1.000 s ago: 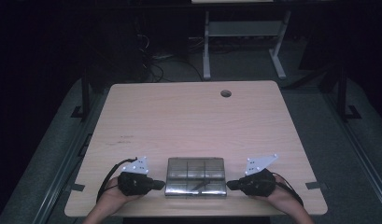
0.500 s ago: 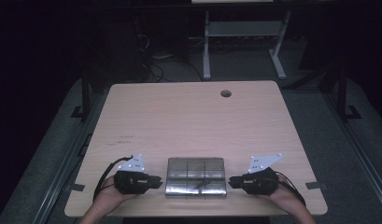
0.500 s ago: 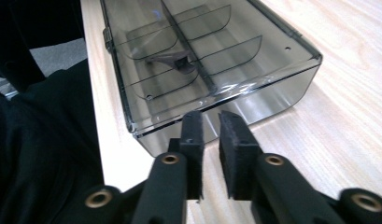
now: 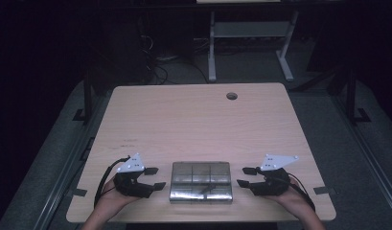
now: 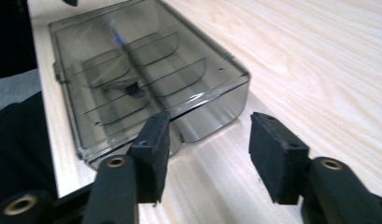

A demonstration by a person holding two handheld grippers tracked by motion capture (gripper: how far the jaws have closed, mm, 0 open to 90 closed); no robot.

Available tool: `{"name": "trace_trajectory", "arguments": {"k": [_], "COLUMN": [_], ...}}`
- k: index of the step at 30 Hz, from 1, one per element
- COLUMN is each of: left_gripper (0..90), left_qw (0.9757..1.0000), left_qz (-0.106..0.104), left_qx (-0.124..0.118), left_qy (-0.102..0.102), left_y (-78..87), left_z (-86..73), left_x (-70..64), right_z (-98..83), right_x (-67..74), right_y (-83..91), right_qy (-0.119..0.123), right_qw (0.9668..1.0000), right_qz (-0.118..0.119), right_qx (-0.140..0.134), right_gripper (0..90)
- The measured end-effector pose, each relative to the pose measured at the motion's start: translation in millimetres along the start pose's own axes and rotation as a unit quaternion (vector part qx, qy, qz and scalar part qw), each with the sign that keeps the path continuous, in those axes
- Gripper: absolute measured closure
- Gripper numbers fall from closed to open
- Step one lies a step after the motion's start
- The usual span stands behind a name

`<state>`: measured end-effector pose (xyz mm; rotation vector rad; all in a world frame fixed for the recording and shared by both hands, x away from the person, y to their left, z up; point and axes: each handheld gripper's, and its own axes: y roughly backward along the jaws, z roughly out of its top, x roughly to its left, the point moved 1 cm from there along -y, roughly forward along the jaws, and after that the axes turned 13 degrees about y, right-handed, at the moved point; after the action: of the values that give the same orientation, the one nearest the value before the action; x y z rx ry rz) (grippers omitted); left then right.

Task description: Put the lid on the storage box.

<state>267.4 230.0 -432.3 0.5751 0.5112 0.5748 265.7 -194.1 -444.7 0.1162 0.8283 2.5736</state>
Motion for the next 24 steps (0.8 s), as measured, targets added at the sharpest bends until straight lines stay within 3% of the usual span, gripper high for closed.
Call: {"name": "trace_trajectory", "arguments": {"k": [8,13,18,24], "left_gripper": [27.5,24.1,20.6,18.7], "left_qw": [0.9995,0.9983,0.9972,0.9951], "left_qz": [0.026,0.049,0.063,0.079], "left_qx": [-0.016,-0.028,-0.035,-0.047], "left_qy": [0.007,0.017,0.019,0.036], "left_y": [5.2,11.8,15.1,17.2], "left_z": [-0.8,-2.9,-3.1,-5.9], "left_x": [6.8,16.4,21.4,29.7], "right_z": [-0.9,-3.8,-6.5,-9.7], "right_x": [-4.3,-11.2,-15.2,-20.3], "right_y": [3.8,5.9,8.4,11.9], "right_qy": [-0.017,-0.032,-0.042,-0.055], "right_qw": [0.9991,0.9968,0.9946,0.9917], "right_qz": [-0.039,-0.073,-0.095,-0.116], "right_qx": [-0.005,-0.006,-0.004,-0.005], "right_gripper": [37.1,28.3,25.7,23.1]}}
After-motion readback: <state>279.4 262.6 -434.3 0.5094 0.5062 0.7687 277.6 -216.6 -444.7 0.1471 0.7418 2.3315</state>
